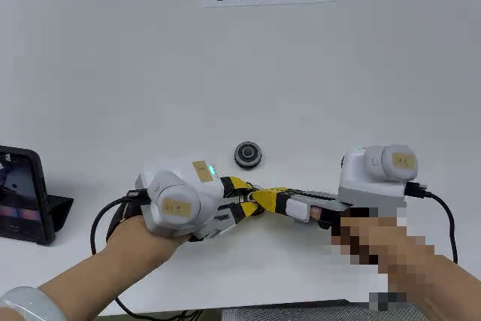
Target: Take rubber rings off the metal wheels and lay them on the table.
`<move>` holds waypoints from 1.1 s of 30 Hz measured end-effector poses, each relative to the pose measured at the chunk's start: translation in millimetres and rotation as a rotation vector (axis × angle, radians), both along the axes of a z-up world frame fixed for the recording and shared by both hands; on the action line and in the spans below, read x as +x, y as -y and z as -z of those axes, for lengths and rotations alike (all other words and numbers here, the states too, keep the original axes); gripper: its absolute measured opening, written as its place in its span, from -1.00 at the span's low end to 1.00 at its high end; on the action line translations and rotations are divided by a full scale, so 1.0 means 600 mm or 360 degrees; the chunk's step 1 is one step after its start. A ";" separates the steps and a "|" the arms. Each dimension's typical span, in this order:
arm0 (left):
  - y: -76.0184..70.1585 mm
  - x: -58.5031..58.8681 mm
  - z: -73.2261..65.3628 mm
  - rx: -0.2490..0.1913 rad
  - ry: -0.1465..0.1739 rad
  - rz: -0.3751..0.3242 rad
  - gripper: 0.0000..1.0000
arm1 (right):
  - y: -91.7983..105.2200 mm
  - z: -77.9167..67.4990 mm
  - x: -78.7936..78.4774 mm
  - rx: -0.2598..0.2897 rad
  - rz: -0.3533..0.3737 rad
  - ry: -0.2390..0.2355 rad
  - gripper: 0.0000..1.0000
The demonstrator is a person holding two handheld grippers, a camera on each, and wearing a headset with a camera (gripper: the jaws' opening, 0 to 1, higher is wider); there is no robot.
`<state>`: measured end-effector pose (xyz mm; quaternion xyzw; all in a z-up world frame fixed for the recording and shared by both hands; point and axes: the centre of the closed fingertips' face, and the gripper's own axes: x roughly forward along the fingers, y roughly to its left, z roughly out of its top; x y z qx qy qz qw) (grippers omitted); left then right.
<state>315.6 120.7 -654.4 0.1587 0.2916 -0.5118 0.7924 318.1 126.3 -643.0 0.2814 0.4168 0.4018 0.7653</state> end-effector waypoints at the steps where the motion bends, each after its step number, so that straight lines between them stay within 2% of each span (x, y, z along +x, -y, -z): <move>1: 0.000 0.000 0.000 0.0000 0.0001 0.0000 -0.74 | 0.002 0.001 0.001 -0.0005 0.0006 -0.0001 -0.97; 13: -0.004 -0.005 -0.001 -0.0028 0.0018 -0.0002 -0.71 | 0.015 0.011 0.003 -0.0055 0.0036 -0.0018 -0.97; 20: -0.007 -0.010 -0.013 -0.0088 0.0047 -0.0018 -0.60 | 0.016 0.014 0.001 -0.0058 0.0040 -0.0026 -0.97; 25: -0.009 -0.007 -0.015 -0.0086 0.0077 -0.0029 -0.47 | 0.015 0.013 0.001 -0.0052 0.0039 -0.0029 -0.96; 33: -0.010 -0.004 -0.016 -0.0093 0.0085 -0.0044 -0.31 | 0.014 0.005 -0.002 -0.0029 0.0043 -0.0025 -0.96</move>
